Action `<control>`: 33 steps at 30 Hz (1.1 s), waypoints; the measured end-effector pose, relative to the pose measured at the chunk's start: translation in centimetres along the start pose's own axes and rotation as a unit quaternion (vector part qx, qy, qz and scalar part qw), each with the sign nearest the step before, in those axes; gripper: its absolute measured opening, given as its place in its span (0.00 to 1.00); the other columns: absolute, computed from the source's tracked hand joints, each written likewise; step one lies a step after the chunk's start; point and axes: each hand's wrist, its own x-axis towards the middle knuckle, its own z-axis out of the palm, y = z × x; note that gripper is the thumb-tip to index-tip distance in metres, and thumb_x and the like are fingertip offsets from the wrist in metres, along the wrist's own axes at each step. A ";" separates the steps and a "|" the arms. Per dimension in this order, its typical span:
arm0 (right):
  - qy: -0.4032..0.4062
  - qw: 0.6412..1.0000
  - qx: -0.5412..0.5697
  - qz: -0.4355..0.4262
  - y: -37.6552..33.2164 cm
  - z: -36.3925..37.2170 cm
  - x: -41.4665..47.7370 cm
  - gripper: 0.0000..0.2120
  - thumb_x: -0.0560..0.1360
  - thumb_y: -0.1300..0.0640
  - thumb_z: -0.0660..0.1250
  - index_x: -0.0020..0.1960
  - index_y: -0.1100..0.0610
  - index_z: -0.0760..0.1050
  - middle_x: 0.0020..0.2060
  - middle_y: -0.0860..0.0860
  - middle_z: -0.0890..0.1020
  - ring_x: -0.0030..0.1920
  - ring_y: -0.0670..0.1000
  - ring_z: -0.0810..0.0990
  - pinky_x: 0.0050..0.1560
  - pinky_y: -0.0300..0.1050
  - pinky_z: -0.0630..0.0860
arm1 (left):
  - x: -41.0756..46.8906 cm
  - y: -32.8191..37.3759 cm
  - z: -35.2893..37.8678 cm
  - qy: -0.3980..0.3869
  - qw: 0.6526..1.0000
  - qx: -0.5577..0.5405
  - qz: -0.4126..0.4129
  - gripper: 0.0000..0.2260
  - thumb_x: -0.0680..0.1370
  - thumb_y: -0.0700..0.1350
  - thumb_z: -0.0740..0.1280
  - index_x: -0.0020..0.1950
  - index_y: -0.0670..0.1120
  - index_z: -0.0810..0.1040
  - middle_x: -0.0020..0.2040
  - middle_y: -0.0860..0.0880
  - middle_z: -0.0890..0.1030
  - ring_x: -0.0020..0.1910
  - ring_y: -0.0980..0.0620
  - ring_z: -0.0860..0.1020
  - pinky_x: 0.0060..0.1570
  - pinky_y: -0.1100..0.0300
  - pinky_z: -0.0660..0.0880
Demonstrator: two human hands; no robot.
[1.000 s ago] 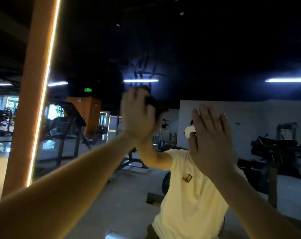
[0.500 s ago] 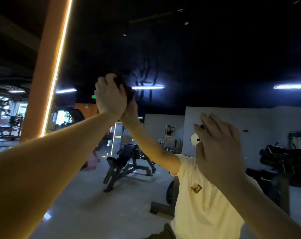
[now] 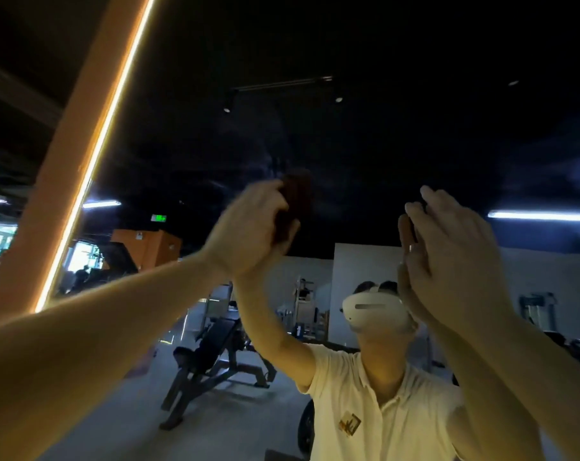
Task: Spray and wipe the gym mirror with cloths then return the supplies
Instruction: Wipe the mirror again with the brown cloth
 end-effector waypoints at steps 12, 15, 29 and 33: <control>-0.023 0.999 -0.032 0.011 0.1 1.6 -1.0 0.29 0.80 0.51 0.47 0.76 0.60 0.70 0.78 0.58 0.67 0.79 0.58 0.64 0.78 0.61 0.61 | -2.8 9.6 3.5 -0.044 0.986 0.031 0.160 0.27 0.84 0.55 0.58 0.81 0.46 0.64 0.80 0.43 0.66 0.82 0.44 0.57 0.80 0.53 0.39; -0.022 0.999 -0.036 0.002 0.3 1.7 -1.1 0.29 0.80 0.50 0.47 0.76 0.60 0.70 0.78 0.58 0.68 0.79 0.58 0.64 0.78 0.60 0.60 | 0.2 4.8 3.3 -0.038 0.986 0.107 0.126 0.28 0.86 0.59 0.53 0.83 0.50 0.56 0.83 0.45 0.62 0.83 0.43 0.54 0.81 0.45 0.46; -0.016 0.999 -0.040 -0.006 0.5 2.1 -1.7 0.29 0.79 0.52 0.50 0.77 0.62 0.68 0.78 0.58 0.67 0.80 0.57 0.61 0.79 0.60 0.59 | -0.5 11.9 5.4 -0.019 0.985 0.100 0.143 0.28 0.86 0.55 0.57 0.82 0.44 0.56 0.81 0.43 0.65 0.81 0.41 0.59 0.81 0.45 0.51; -0.009 0.999 -0.042 0.028 2.6 0.6 -2.3 0.30 0.79 0.51 0.49 0.77 0.63 0.66 0.78 0.60 0.66 0.79 0.59 0.63 0.79 0.63 0.60 | 2.5 4.7 3.6 -0.071 0.987 0.096 0.113 0.31 0.85 0.62 0.54 0.85 0.51 0.50 0.84 0.46 0.56 0.84 0.46 0.52 0.82 0.45 0.47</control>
